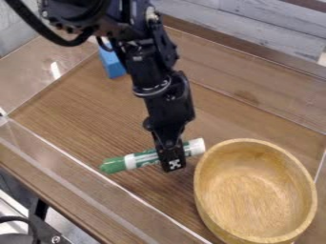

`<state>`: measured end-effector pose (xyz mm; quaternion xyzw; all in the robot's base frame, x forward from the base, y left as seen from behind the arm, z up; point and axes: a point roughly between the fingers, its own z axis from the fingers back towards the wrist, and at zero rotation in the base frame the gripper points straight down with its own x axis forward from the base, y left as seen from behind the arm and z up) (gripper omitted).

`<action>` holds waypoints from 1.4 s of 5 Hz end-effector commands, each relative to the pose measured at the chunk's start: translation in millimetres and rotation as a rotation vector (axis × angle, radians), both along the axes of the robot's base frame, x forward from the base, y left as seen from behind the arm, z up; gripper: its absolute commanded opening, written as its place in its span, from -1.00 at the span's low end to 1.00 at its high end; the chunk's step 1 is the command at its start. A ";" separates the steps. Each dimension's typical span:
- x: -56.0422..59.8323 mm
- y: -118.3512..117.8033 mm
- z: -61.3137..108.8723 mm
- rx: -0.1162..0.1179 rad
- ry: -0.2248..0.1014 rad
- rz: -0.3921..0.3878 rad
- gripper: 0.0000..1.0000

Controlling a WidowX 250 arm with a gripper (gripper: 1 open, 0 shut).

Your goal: Remove the green marker from inside the brown bowl and put it on the table

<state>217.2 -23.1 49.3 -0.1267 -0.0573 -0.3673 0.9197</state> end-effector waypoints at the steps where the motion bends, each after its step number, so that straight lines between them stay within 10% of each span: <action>1: 10.0 4.9 13.5 0.000 -0.038 0.011 -1.00; 2: 9.9 6.8 16.1 -0.007 -0.032 0.014 -1.00; 3: 9.9 8.5 16.9 -0.017 -0.029 0.016 1.00; 4: 9.6 10.3 20.6 -0.024 -0.028 0.015 -1.00; 6: 5.6 10.7 26.2 -0.051 -0.021 0.015 -1.00; 7: 2.6 11.5 27.3 -0.068 -0.012 0.021 1.00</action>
